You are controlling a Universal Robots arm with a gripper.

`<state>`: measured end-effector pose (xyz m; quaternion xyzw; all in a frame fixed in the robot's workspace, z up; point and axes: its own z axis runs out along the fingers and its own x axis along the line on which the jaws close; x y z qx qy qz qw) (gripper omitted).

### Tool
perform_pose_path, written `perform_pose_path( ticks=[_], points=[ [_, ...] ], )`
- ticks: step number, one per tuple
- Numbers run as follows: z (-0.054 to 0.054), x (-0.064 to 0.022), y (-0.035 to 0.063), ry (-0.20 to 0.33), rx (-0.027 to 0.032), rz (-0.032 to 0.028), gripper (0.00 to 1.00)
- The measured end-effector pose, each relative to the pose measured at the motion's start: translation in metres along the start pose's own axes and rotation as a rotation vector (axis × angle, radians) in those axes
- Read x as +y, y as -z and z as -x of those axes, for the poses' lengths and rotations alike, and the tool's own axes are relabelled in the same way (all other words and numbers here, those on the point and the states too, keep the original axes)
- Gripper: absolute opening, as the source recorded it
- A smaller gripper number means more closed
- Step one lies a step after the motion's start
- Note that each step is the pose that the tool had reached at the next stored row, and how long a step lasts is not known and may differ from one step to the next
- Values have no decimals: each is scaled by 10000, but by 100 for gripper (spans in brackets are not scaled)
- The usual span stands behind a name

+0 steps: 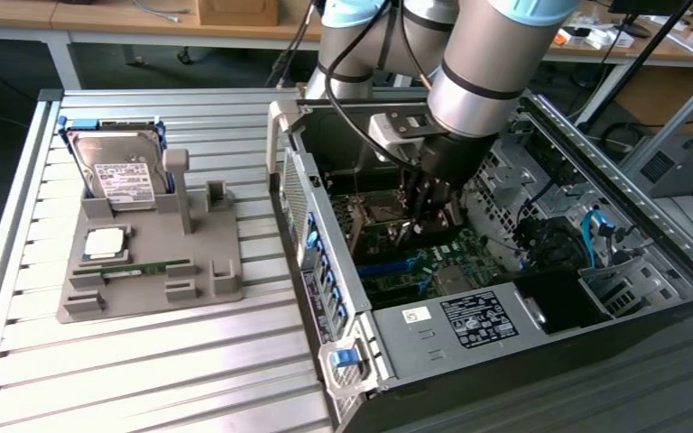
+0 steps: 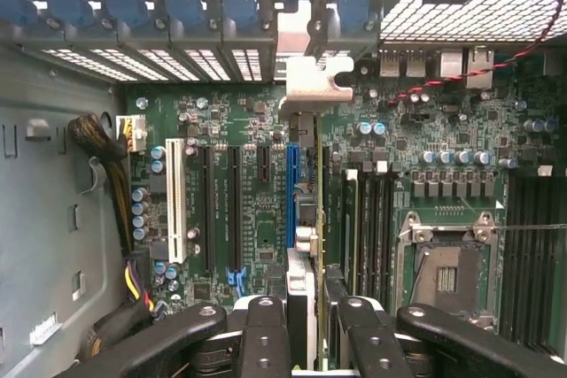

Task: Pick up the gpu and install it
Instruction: 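Insert the gpu into the slot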

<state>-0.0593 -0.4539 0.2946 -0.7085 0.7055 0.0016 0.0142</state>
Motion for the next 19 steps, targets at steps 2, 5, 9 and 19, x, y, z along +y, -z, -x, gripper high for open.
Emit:
perform_pose_path(
  ticks=[2, 5, 9, 19],
  points=[
    [0, 13, -6, 0, 4, 1, 27],
    [0, 35, -18, 0, 8, 0, 27],
    [0, 55, -28, 0, 8, 0, 27],
    [1, 129, -66, 0, 7, 0, 27]
  ],
)
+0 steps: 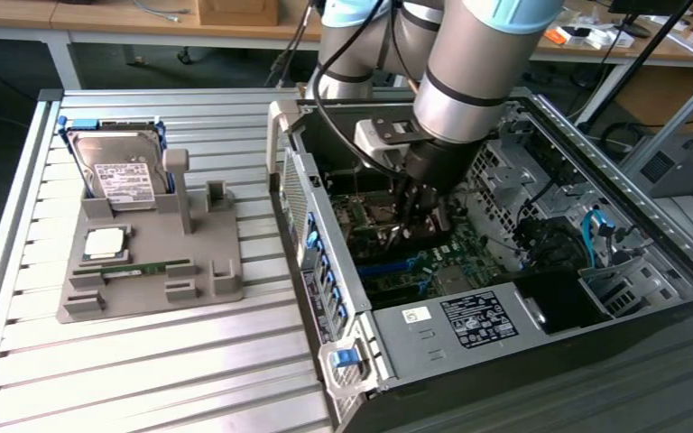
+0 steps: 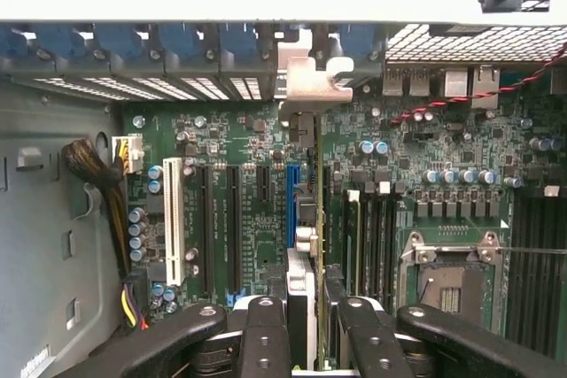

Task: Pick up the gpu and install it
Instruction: 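Insert the gpu into the slot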

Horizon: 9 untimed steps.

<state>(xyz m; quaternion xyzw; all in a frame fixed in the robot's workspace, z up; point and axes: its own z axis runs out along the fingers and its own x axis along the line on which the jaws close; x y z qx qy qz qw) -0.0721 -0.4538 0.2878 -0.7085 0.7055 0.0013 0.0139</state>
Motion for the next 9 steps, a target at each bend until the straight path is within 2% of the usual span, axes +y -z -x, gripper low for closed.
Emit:
perform_pose_path(
  ticks=[9],
  points=[
    [-1, 58, -43, 0, 1, 0, 27]
  ],
)
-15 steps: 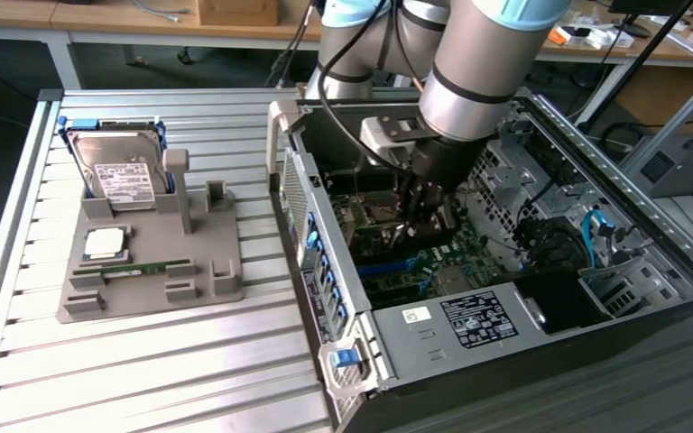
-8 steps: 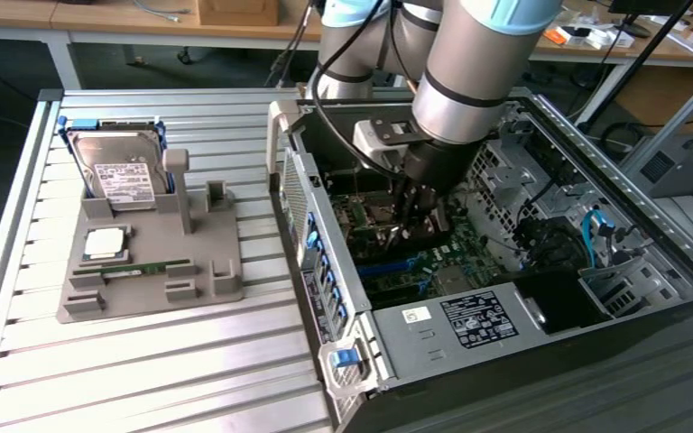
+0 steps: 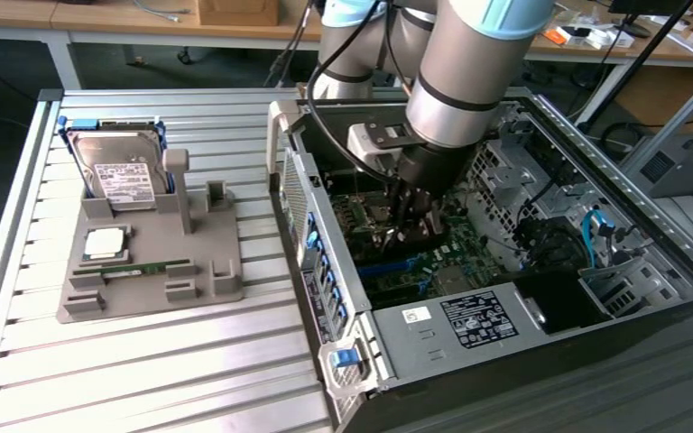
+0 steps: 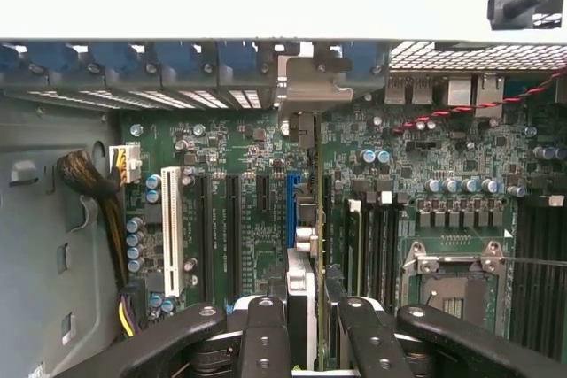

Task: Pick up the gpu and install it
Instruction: 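Insert the gpu into the slot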

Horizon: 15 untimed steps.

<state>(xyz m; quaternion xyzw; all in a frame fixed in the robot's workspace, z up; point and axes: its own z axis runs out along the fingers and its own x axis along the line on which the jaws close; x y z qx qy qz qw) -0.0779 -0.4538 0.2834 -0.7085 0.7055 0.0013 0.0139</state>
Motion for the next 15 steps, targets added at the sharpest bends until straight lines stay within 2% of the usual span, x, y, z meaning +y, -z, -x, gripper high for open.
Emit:
perform_pose_path(
  ticks=[7, 13, 15],
  points=[
    [-11, 13, -19, 1, 7, 1, 27],
    [-25, 25, -28, 1, 59, 1, 27],
    [-25, 32, -35, 1, 59, 1, 27]
  ],
)
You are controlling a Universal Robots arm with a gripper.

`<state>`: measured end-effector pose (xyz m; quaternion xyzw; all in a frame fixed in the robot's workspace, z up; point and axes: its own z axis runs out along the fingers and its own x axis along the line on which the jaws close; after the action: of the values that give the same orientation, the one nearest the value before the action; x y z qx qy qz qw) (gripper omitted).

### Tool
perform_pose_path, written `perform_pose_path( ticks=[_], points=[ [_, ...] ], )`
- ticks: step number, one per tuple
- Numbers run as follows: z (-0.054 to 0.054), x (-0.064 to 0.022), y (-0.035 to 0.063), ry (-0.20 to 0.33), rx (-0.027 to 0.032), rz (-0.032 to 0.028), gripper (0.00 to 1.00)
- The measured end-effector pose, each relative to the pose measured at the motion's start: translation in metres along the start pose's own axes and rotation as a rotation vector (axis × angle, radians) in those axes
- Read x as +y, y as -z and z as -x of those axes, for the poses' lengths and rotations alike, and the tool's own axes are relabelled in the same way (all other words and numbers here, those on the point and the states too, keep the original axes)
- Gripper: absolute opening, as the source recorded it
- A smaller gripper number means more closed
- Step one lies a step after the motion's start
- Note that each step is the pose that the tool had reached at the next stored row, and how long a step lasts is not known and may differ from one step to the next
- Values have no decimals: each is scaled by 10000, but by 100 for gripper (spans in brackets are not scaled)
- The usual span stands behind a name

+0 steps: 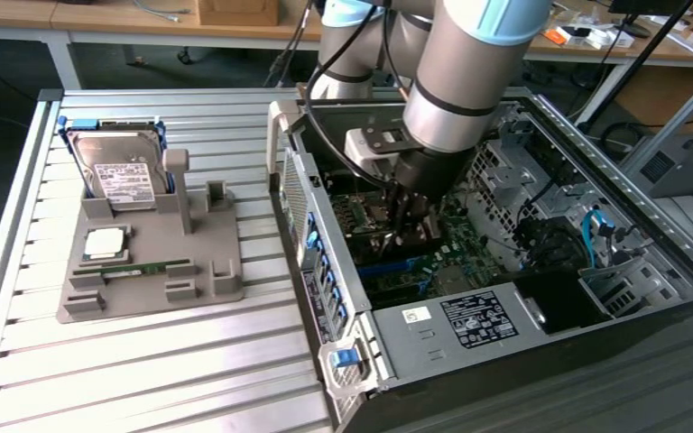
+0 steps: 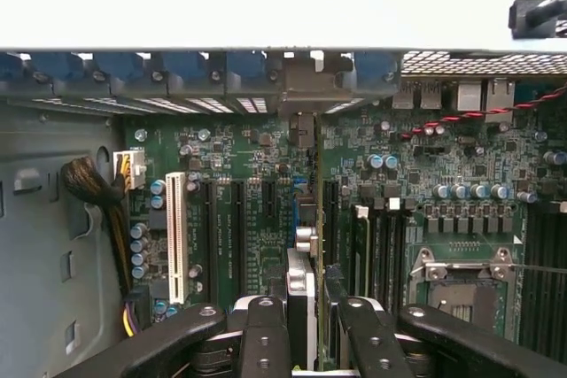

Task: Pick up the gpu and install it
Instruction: 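Insert the gpu into the slot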

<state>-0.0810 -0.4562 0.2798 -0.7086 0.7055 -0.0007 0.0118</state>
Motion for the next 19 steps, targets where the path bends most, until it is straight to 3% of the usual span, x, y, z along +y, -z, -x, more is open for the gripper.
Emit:
perform_pose_path(
  ticks=[19],
  points=[
    [0, 40, -37, 0, 0, 0, 27]
  ],
)
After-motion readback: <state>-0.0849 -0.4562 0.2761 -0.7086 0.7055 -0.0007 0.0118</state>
